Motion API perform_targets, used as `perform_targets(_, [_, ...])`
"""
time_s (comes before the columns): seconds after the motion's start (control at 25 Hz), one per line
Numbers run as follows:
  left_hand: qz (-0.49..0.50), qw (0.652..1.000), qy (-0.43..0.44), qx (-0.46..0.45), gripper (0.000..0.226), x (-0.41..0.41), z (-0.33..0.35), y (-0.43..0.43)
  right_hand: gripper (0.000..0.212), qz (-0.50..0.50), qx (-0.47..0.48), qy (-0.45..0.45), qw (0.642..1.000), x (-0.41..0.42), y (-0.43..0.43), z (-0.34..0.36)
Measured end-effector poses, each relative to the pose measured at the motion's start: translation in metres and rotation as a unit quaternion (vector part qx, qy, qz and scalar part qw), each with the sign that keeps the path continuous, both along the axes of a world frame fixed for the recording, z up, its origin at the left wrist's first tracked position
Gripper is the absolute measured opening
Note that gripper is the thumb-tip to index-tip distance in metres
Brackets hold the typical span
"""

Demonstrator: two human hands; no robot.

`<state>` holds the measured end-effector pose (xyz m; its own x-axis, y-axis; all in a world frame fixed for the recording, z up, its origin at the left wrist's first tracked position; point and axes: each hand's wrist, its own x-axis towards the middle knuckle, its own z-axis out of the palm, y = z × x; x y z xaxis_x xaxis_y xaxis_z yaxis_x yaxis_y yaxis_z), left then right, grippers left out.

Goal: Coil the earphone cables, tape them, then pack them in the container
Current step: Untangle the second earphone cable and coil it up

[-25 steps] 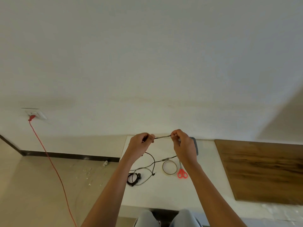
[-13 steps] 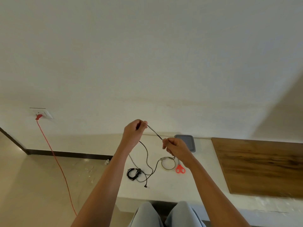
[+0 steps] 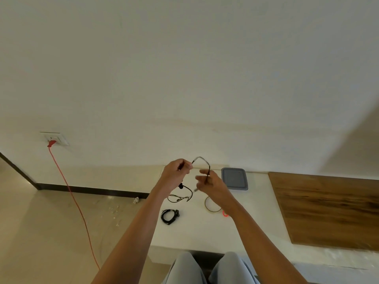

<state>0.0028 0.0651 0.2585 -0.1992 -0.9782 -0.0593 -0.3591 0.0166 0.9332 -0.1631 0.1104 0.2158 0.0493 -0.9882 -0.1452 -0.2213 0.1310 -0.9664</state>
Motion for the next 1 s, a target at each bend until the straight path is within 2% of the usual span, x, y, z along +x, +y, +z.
perform_targets(0.12, [-0.026, 0.999, -0.020, -0.013, 0.014, 0.002, -0.001, 0.000, 0.013, -0.041, -0.051, -0.087, 0.994, 0.006, -0.008, 0.021])
perform_targets(0.24, [-0.027, 0.985, -0.155, -0.075, 0.013, 0.026, -0.009, -0.007, 0.026, -0.118, -0.053, -0.179, 0.975, -0.012, -0.013, 0.036])
perform_targets(0.36, [0.005, 0.979, -0.191, -0.074, 0.012, 0.047, -0.018, -0.011, 0.028, -0.143, -0.057, -0.127, 0.980, -0.029, -0.014, 0.036])
perform_targets(0.44, [0.027, 0.988, -0.141, -0.050, 0.011, 0.050, -0.021, -0.012, 0.027, -0.154, -0.054, -0.098, 0.982, -0.030, -0.014, 0.031])
perform_targets(0.52, [0.056, 0.998, -0.017, 0.027, 0.014, 0.047, -0.018, -0.010, 0.027, -0.162, -0.042, -0.084, 0.982, -0.029, -0.013, 0.027])
perform_targets(0.6, [0.046, 0.994, 0.025, 0.097, 0.018, 0.043, -0.014, -0.008, 0.026, -0.143, -0.016, -0.075, 0.987, -0.025, -0.013, 0.025])
perform_targets(0.72, [-0.027, 0.988, -0.081, 0.131, 0.016, 0.040, -0.012, -0.007, 0.027, -0.074, 0.017, -0.043, 0.996, -0.021, -0.012, 0.028])
perform_targets(0.8, [-0.051, 0.984, -0.122, 0.122, 0.027, 0.038, -0.013, -0.003, 0.029, -0.013, 0.036, -0.026, 0.999, -0.018, -0.012, 0.033])
perform_targets(0.88, [-0.085, 0.984, -0.093, 0.125, 0.034, 0.031, -0.013, 0.001, 0.030, 0.060, 0.062, -0.006, 0.996, -0.016, -0.013, 0.039])
perform_targets(1.0, [-0.138, 0.985, -0.029, 0.095, 0.024, 0.018, -0.010, 0.007, 0.028, 0.130, 0.073, 0.014, 0.989, -0.014, -0.014, 0.040])
